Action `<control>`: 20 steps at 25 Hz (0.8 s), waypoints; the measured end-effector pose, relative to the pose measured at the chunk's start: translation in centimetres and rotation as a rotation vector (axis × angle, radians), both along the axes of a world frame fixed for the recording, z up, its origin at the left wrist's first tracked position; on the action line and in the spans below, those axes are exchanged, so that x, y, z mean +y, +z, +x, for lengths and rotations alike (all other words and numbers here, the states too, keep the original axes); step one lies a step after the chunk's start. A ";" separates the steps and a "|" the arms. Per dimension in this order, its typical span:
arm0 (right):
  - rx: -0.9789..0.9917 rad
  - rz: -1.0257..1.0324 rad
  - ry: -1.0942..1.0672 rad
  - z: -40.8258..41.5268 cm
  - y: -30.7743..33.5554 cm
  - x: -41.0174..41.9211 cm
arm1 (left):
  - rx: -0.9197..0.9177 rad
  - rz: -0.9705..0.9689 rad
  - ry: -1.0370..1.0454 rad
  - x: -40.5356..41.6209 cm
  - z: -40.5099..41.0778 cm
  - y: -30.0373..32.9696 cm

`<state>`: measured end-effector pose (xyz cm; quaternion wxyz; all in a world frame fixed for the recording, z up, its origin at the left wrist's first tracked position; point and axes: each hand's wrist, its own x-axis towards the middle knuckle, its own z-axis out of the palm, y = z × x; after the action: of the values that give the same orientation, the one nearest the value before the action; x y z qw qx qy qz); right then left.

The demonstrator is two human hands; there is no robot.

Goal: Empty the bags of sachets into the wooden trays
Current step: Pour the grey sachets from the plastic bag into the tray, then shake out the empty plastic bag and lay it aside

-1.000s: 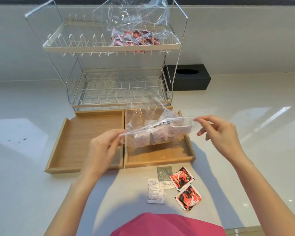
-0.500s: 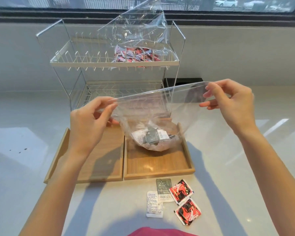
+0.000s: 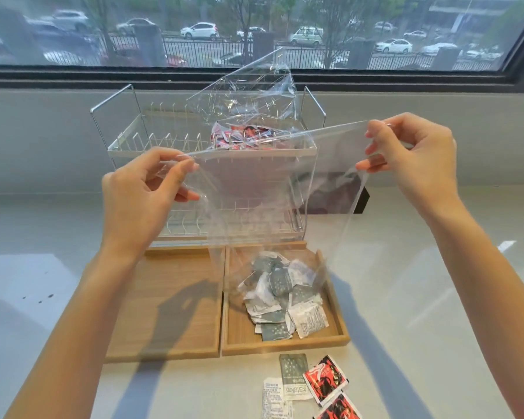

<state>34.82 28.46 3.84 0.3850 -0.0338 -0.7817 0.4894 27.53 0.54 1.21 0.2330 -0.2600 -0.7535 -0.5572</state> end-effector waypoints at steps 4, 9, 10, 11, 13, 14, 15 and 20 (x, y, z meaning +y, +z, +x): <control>0.075 0.000 0.023 -0.7 2.4 0.3 | 0.094 0.007 -0.044 -0.7 -1.2 2.3; 0.097 0.015 0.077 -1.0 2.0 0.6 | 0.258 -0.178 -0.083 -2.5 -1.9 2.4; 0.102 0.016 0.090 -1.0 1.5 0.6 | 0.287 -0.212 -0.084 -2.7 -1.8 2.1; 0.108 0.019 0.101 -0.9 0.9 0.6 | 0.312 -0.234 -0.084 -3.0 -1.7 1.6; 0.107 0.044 0.102 -0.5 -0.8 0.7 | 0.344 -0.264 -0.094 -3.3 -1.4 0.3; 0.088 0.061 0.087 -0.3 -2.1 1.0 | 0.343 -0.284 -0.103 -3.4 -1.1 -0.7; 0.052 0.078 0.069 0.1 -3.6 1.1 | 0.329 -0.317 -0.110 -3.6 -0.8 -2.1; -0.292 0.236 0.048 2.8 -14.3 1.6 | 0.113 -0.620 -0.137 -4.8 1.8 -11.1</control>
<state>37.60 30.01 -10.44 0.2569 -0.0402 -0.8819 0.3931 29.36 -4.22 -9.92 0.1460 -0.3992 -0.8539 -0.3003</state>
